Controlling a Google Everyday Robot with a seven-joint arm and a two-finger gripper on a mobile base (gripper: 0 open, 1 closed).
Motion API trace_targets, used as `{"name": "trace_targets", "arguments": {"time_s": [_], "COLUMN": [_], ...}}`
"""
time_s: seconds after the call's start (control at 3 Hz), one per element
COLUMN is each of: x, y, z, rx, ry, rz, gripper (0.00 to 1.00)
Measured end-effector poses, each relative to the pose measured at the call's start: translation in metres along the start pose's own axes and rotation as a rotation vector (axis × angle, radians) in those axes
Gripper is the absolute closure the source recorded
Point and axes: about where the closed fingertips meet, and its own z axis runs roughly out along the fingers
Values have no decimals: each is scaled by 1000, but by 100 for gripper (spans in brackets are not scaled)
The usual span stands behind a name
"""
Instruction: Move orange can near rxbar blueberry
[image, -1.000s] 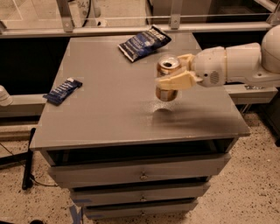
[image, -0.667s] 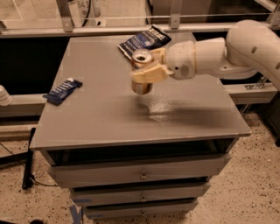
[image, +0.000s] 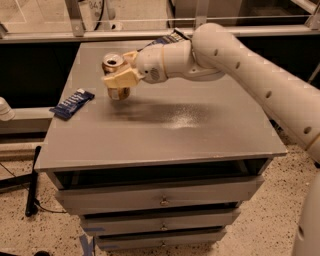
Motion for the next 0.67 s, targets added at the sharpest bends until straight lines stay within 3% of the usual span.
{"name": "trace_targets", "arguments": {"time_s": [0.67], "x": [7], "y": [-30], "z": [55], "rx": [6], "ry": [4], "rz": [-5], "gripper": [100]}}
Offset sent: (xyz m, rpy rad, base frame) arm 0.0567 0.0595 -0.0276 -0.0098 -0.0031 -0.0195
